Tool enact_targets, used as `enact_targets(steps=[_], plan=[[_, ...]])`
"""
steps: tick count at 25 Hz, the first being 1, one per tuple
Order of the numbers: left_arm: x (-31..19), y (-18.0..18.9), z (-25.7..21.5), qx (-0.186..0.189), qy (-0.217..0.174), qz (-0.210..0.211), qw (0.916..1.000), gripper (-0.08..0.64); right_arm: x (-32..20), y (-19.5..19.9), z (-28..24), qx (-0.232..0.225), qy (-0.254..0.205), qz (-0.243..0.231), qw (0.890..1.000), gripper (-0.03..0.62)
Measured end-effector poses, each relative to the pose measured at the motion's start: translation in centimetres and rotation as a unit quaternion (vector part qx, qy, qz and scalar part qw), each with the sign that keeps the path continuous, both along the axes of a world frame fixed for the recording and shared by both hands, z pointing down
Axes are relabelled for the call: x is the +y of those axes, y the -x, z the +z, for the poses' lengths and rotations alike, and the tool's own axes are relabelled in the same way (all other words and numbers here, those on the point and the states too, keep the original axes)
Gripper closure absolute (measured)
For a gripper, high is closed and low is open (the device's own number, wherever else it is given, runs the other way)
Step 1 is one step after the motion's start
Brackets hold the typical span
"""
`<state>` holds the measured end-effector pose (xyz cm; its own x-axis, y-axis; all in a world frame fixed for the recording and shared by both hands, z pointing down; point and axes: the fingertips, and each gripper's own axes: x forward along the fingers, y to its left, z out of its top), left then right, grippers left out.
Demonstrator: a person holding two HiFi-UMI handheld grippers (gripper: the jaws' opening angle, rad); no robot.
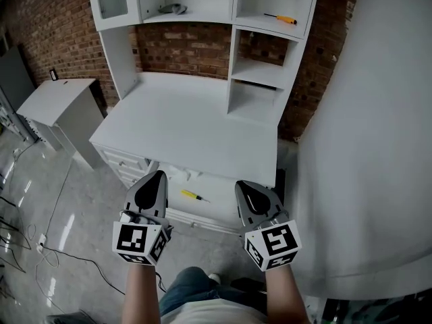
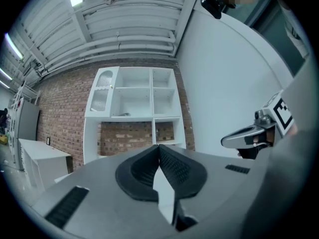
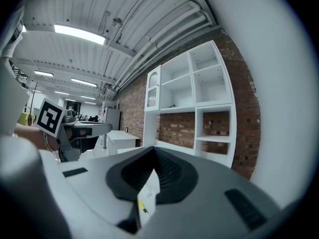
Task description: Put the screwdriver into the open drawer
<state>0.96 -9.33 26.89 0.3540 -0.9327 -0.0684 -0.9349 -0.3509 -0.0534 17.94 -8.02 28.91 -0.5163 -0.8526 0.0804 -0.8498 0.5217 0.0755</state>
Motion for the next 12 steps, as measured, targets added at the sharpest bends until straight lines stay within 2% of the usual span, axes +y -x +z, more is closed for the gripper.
enact_targets(steps=[6, 12], plan=[[0.4, -0.7, -0.4, -0.009, -0.004, 0.003, 0.9999, 0.546, 0.5, -0.3, -0.4, 0.001, -0.009, -0.002, 1.000, 0.583], [1.4, -0.1, -0.1, -0.003, -0.008, -0.011, 0.9999, 0.546, 1.0, 0.0, -0.5, -0.002, -0.008, -0.011, 1.000, 0.583]])
